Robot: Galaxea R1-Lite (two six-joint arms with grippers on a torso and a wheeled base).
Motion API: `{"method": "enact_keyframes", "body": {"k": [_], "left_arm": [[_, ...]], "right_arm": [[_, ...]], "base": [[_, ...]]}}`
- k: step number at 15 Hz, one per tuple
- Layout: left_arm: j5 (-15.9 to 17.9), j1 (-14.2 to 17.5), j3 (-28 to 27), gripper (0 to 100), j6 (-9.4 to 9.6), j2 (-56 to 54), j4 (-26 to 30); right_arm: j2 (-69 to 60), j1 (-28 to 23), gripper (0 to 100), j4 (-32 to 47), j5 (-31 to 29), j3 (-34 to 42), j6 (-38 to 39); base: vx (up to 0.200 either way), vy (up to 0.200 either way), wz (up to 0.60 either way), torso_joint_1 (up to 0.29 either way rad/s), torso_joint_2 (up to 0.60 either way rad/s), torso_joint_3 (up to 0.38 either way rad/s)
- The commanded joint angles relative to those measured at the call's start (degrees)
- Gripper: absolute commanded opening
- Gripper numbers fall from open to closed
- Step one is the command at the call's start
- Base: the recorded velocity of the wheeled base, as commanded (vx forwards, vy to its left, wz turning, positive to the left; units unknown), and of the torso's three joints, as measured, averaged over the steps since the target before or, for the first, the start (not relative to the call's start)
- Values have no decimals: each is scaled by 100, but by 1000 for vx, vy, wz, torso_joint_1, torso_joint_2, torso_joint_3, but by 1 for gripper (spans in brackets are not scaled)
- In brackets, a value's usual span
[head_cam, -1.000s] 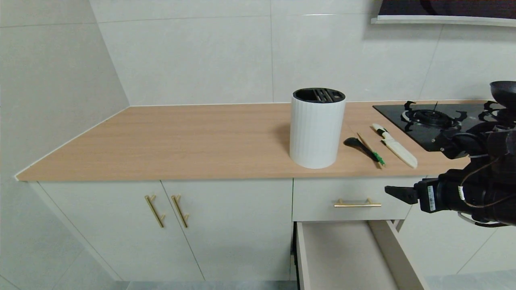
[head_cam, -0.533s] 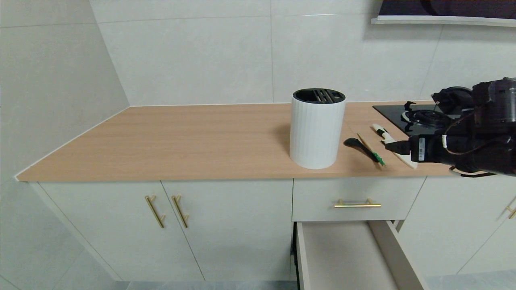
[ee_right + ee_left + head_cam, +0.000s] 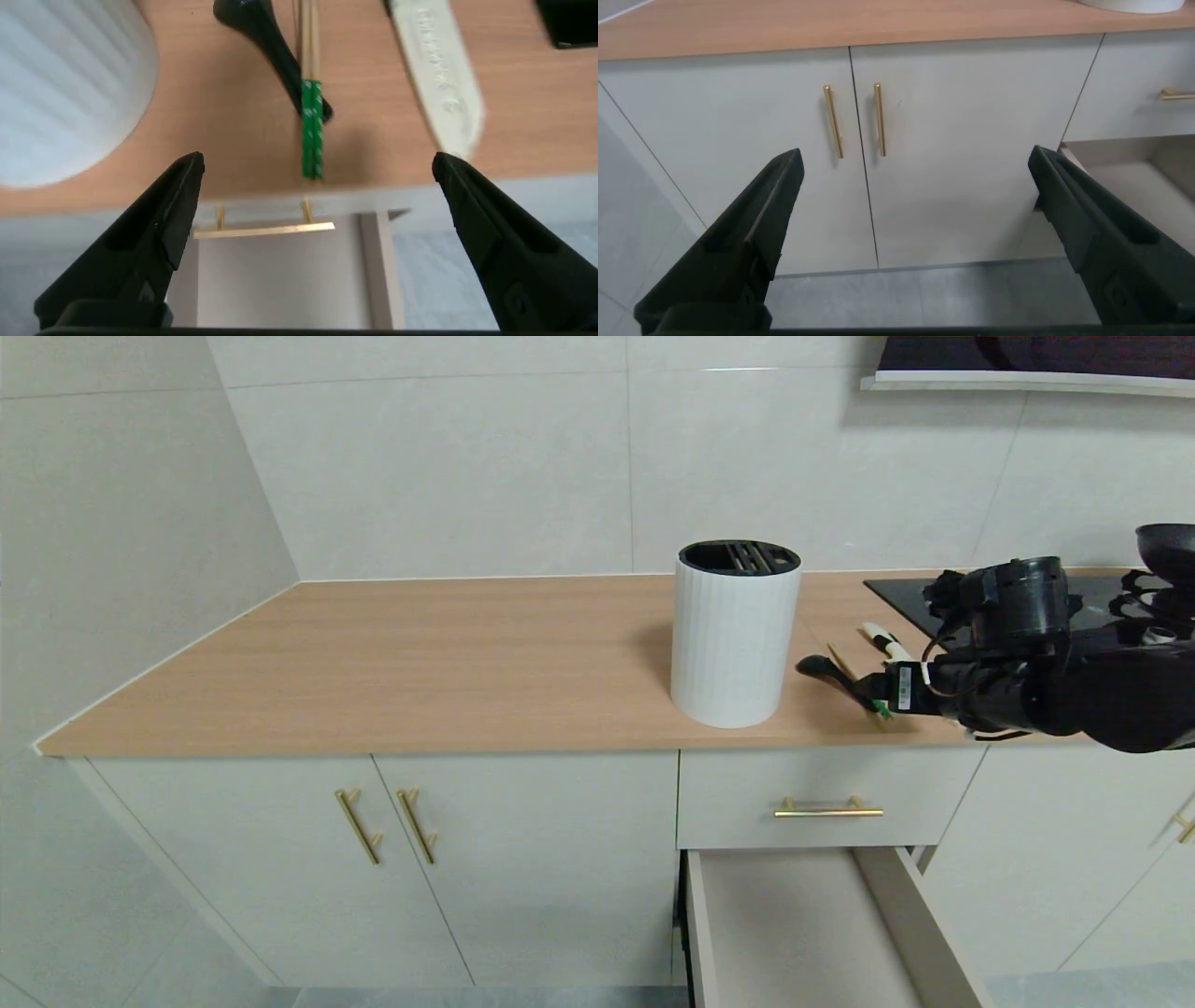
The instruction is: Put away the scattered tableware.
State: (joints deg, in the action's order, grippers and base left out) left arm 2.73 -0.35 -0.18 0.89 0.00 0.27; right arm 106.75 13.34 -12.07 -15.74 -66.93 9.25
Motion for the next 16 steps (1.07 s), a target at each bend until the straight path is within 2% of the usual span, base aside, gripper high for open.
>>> {"method": "enact_keyframes", "body": {"k": [1, 8, 16], "left_arm": [[-1, 0, 1, 100, -1, 9, 0], [-1, 0, 1, 100, -1, 9, 0], [-1, 0, 1, 100, -1, 9, 0]], "right_arm": [[452, 2, 100, -138, -8, -5, 6], [812, -59, 100, -595, -17, -31, 24], [926, -103, 100, -604, -87, -110, 42]], "base": [[0, 0, 0, 0, 0, 0], [0, 0, 0, 0, 0, 0], [0, 0, 0, 0, 0, 0]]}}
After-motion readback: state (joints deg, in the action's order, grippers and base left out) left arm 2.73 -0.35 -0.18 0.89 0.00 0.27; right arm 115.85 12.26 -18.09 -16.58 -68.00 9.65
